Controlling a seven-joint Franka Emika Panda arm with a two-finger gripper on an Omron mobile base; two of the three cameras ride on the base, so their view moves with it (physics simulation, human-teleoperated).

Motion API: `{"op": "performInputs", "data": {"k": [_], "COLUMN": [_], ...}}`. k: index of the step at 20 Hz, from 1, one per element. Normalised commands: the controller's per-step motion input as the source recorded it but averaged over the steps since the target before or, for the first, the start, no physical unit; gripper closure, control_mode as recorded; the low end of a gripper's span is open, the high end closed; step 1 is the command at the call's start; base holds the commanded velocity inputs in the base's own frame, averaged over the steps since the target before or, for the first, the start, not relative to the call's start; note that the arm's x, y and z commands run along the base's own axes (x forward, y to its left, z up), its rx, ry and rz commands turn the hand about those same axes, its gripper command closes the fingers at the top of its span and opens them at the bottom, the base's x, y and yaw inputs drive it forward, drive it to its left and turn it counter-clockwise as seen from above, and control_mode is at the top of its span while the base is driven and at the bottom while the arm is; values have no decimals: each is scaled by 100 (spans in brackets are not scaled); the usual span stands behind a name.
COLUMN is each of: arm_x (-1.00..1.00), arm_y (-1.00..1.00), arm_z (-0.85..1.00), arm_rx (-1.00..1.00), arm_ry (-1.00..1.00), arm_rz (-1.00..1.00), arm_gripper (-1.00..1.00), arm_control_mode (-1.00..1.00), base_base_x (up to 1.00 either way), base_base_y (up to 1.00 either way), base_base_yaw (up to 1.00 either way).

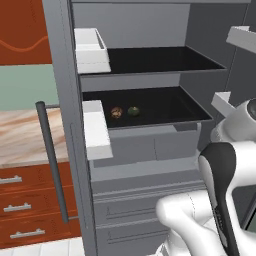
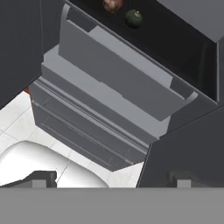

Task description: Gather the squash and potato from the fridge and place them on a tray on the dining counter. Then gather the chicken drumstick and steak from the fridge and place them on the other tray.

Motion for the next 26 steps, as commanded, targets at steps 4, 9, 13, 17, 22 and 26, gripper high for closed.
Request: {"op": "performInputs", "data": {"k": [4,9,13,17,22,26], "arm_x": [8,0,10,19,3,4], "arm_y": [33,36,30,5,-23,-3], "arm_z": [0,6,14,16,19,15], "arm_rx": [8,1,0,10,27,22], "arm_ry": [0,-13,-35,-16,-2,-1], "arm_rz": [0,-3,-3,0,0,0], "arm_gripper": [-100,-100,-100,-100,-100,-100], "arm_control_mode": [-100,-100,-100,-100,-100,-100], "base_base_x": [0,0,0,0,0,0], "base_base_y": [0,0,0,0,0,0], "base_base_yaw": [0,0,0,0,0,0]}}
